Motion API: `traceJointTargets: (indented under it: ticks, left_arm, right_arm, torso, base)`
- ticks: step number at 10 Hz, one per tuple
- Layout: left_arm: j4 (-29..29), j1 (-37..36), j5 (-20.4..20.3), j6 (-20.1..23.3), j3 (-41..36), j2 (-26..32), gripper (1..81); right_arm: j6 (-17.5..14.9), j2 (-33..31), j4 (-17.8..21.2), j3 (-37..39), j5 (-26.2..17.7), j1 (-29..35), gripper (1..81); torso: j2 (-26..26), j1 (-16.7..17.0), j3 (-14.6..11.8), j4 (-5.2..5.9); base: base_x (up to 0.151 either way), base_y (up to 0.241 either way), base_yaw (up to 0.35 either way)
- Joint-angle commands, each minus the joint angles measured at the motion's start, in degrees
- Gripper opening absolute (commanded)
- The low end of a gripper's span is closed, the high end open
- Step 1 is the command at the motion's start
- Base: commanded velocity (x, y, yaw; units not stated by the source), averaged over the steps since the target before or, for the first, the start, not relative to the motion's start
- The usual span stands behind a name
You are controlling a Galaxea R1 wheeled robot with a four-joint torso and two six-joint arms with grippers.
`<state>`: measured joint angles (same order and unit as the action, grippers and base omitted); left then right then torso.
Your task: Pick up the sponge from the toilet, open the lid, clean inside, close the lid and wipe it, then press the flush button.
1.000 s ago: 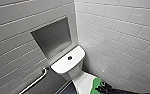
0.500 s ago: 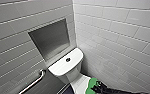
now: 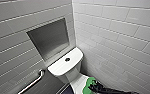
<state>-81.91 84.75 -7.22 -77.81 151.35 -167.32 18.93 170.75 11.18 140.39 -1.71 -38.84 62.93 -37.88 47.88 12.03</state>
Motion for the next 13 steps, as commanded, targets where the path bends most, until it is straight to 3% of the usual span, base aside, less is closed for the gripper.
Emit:
traceJointTargets:
  ticks: [1, 2, 3, 4, 5, 7, 10, 13]
  left_arm:
    - [-0.7, 0.6, 2.6, 0.4, 0.4, 0.5, 81.1]
    - [-0.7, 0.6, 2.6, 0.5, 0.4, 0.3, 81.1]
    - [-0.7, 0.6, 2.6, 0.6, 0.4, 0.2, 81.1]
    - [-0.7, 0.6, 2.6, 0.6, 0.4, 0.2, 81.1]
    - [-0.7, 0.6, 2.6, 0.6, 0.4, 0.2, 81.1]
    - [-0.7, 0.6, 2.6, 0.7, 0.4, 0.0, 81.1]
    - [-0.7, 0.6, 2.6, 0.9, 0.4, -0.1, 81.1]
    - [-0.7, 0.6, 2.6, 1.4, 0.7, -0.7, 81.1]
  right_arm:
    - [0.1, 2.0, 0.2, 1.6, -2.3, 5.9, 1.0]
    - [0.1, 1.9, 0.2, 1.1, -2.2, 6.2, 1.0]
    - [0.1, 2.0, 0.1, 1.2, -2.1, 6.5, 1.0]
    - [0.1, 2.2, -0.7, 1.5, -2.0, 7.1, 1.0]
    - [0.1, 2.2, -1.4, 1.9, -2.0, 7.8, 1.0]
    - [0.1, 2.0, -2.1, 4.2, -2.6, 11.3, 1.0]
    - [0.5, 0.2, -2.3, 3.0, -2.5, 13.2, 1.0]
    - [0.4, 0.9, -4.1, 1.9, -2.3, 6.4, 1.0]
  torso:
    - [0.0, 0.0, 5.2, -1.18]
    - [0.0, 0.0, 6.7, -0.26]
    - [0.0, 0.0, 8.7, -0.37]
    - [0.0, 0.0, 5.2, -0.4]
    - [0.0, 0.0, 7.0, -0.4]
    - [0.0, 0.0, 8.1, -0.42]
    - [-0.1, -0.1, 8.2, -0.44]
    - [-0.1, -0.1, 8.2, -0.44]
  base:
    - [0.0, 0.0, 0.0]
    - [0.0, 0.0, 0.0]
    - [0.0, 0.0, 0.0]
    - [0.0, 0.0, 0.0]
    - [0.0, 0.0, 0.0]
    - [0.0, 0.0, 0.0]
    - [0.0, 0.0, 0.0]
    - [0.0, 0.0, 0.0]
